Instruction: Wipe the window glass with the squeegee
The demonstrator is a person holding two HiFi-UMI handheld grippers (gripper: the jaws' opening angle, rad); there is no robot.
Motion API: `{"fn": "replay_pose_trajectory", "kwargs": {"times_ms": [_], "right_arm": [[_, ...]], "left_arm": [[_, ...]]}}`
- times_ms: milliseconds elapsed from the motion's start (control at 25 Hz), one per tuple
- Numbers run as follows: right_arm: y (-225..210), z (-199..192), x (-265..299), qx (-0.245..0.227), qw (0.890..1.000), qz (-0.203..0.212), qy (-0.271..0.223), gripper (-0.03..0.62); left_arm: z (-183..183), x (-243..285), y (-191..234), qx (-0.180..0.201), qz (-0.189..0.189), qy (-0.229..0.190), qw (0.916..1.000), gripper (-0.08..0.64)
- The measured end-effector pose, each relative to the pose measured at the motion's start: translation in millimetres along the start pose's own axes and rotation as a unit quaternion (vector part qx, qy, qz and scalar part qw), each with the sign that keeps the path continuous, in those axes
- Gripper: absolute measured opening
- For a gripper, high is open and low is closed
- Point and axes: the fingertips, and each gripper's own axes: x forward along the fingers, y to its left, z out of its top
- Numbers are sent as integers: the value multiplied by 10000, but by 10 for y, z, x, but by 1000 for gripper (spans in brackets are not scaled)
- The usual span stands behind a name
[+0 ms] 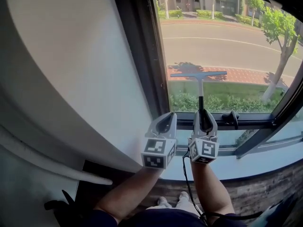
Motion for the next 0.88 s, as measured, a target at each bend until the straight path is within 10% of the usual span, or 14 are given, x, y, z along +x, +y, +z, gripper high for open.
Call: {"fn": "replay_pose_trajectory", "kwargs": {"times_ms": [880], "right_arm": [[-9,-803,-400,270,9967,18,770,103]], "left_arm": [[-483,13,-42,-358,43,287,9989,5]]}}
